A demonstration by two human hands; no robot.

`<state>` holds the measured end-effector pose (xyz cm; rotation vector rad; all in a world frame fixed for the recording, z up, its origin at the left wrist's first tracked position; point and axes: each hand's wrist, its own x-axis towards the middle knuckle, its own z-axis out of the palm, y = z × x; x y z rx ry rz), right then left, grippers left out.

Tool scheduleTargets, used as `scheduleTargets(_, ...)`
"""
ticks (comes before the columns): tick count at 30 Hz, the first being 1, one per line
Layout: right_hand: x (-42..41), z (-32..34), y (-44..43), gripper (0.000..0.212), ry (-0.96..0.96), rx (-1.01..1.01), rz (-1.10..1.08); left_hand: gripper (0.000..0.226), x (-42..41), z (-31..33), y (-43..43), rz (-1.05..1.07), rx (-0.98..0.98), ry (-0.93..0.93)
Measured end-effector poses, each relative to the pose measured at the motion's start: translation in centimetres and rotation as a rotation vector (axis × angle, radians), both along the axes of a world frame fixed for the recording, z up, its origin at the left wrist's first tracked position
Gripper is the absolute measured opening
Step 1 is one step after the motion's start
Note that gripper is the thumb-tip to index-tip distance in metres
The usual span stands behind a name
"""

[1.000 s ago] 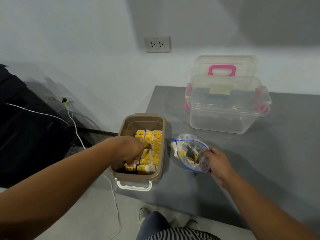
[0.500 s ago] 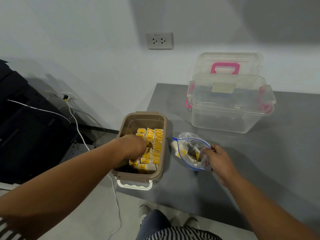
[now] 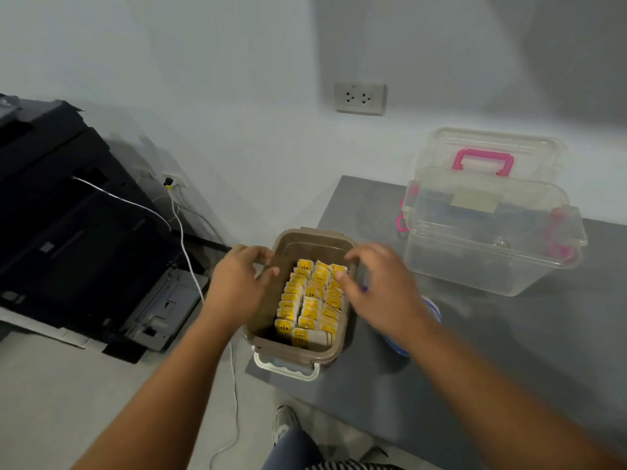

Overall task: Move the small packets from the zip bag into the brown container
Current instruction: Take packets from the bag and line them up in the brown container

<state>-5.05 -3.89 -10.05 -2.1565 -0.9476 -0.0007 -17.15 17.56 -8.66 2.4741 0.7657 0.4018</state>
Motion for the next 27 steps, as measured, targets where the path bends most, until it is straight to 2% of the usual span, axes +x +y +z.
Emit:
scheduleTargets(2,-0.4,0.5,3.0,0.033,-0.039,-0.102,0.197,0.028,-1.2,-1.2,0.0,0.109,-0.136,0.017)
scheduleTargets(5,-0.7,0.5,6.9,0.040,-0.015,-0.375,0.378,0.023,-2.9,-3.0,0.4,0.189,-0.401,0.001)
scheduleTargets(10,-1.6,-0.4,10.9,0.044,-0.123,-0.727,0.518,0.011,-3.9,-3.1,-0.3,0.277,-0.744,-0.187)
scheduleTargets(14,-2.0,-1.4,12.2,0.042,-0.238,-0.951,0.537,0.012,-4.1,-3.0,-0.1,0.272,-0.918,-0.209)
scheduleTargets(21,-2.9,-3.0,13.9,0.056,-0.305,-1.122,0.484,0.016,-4.5,-3.0,0.0,0.251,-0.982,-0.217)
scheduleTargets(27,-2.6,-4.6,14.5,0.066,-0.295,-1.159,0.463,0.016,-4.5,-3.2,0.2,0.234,-0.984,-0.204)
